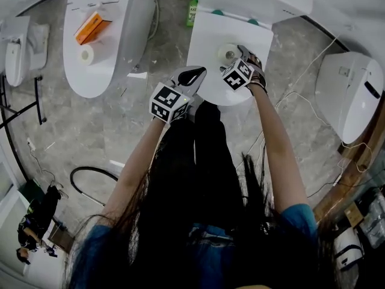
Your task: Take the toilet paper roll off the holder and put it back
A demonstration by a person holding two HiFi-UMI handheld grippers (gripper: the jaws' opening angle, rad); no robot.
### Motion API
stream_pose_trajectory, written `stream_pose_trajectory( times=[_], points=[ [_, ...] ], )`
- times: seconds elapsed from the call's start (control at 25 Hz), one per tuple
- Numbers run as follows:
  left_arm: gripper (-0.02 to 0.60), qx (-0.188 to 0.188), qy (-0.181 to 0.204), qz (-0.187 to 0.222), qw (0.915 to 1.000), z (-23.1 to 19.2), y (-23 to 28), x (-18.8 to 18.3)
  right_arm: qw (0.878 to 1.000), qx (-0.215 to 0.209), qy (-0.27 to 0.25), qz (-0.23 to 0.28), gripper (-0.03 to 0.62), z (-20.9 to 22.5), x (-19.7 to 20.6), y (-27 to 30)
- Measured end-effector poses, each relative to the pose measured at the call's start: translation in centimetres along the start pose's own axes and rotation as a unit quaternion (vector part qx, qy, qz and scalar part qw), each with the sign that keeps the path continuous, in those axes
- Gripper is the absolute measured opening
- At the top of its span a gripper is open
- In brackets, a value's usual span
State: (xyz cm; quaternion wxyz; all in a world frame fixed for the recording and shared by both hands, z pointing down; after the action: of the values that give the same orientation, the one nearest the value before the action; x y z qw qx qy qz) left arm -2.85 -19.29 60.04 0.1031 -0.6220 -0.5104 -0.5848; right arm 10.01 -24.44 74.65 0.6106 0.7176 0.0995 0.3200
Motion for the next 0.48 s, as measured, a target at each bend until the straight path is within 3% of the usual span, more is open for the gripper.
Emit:
stream_pose_trajectory(
  times=[0.36,0.48],
  points=[
    [0.002,-0.004,-0.010,-0.007,0.9999,-0.1,-1.2,1.0,0.999,0.028,0.035,-0.030,0.459,0.9,-0.8,1.4],
    [0.017,0.002,-0.016,-0.008,0.9998,0.4,-1.4,1.2,0.998,0.038,0.052,-0.014,0.457,0.5,-0.3,0.1]
  ],
)
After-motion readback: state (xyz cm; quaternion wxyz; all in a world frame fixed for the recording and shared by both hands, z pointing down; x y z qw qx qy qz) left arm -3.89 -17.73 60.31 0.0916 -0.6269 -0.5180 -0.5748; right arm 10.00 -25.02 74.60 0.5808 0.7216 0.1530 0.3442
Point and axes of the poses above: the fingertips, and each gripper's own axes: y forward along the fingers, z to its right, x out of its underside, the point moved 5 cm from there along -y, backward along the fingers, and after that the axes turned 6 degrees about y, right-handed, at the moved point
